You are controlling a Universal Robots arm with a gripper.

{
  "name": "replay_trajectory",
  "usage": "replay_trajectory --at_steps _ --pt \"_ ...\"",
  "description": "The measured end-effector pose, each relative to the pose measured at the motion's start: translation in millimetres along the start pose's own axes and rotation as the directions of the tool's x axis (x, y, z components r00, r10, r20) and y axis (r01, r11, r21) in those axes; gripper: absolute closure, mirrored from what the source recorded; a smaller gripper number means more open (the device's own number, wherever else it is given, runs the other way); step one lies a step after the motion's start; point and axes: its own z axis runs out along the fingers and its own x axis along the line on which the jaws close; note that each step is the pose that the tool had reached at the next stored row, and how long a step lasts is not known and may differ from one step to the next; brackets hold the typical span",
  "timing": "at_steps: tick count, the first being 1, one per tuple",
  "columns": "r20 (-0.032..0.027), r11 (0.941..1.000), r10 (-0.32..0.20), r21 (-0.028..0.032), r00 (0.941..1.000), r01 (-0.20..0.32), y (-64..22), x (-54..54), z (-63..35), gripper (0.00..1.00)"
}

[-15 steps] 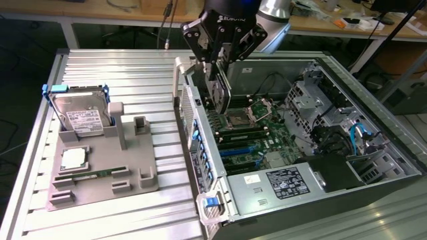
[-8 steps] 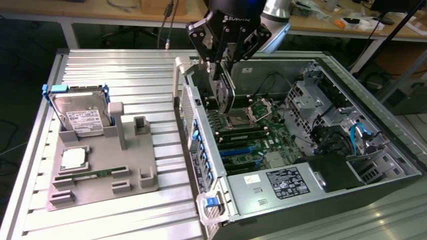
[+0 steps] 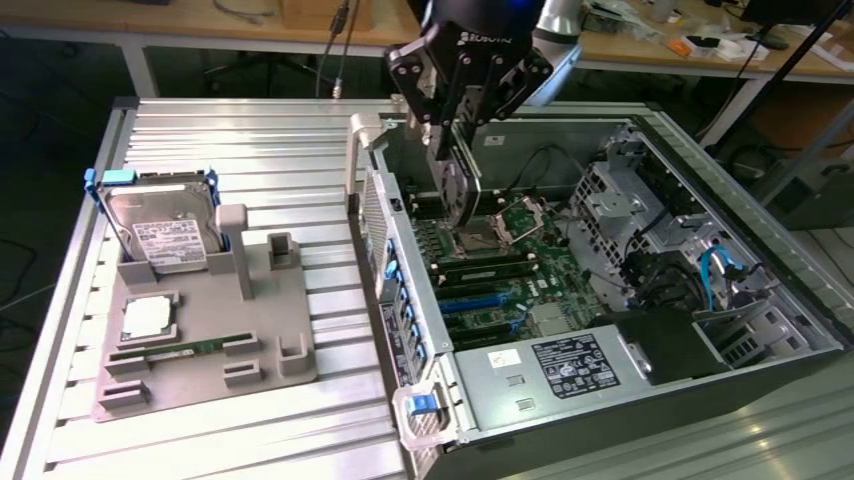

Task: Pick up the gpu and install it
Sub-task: 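Pick up the gpu and move the gpu toward the slot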

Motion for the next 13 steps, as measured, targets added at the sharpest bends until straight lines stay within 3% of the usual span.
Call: replay_trajectory --at_steps 13 --pt "0.0 1.0 0.0 0.0 1.0 0.0 -0.5 -20.5 0.5 0.73"
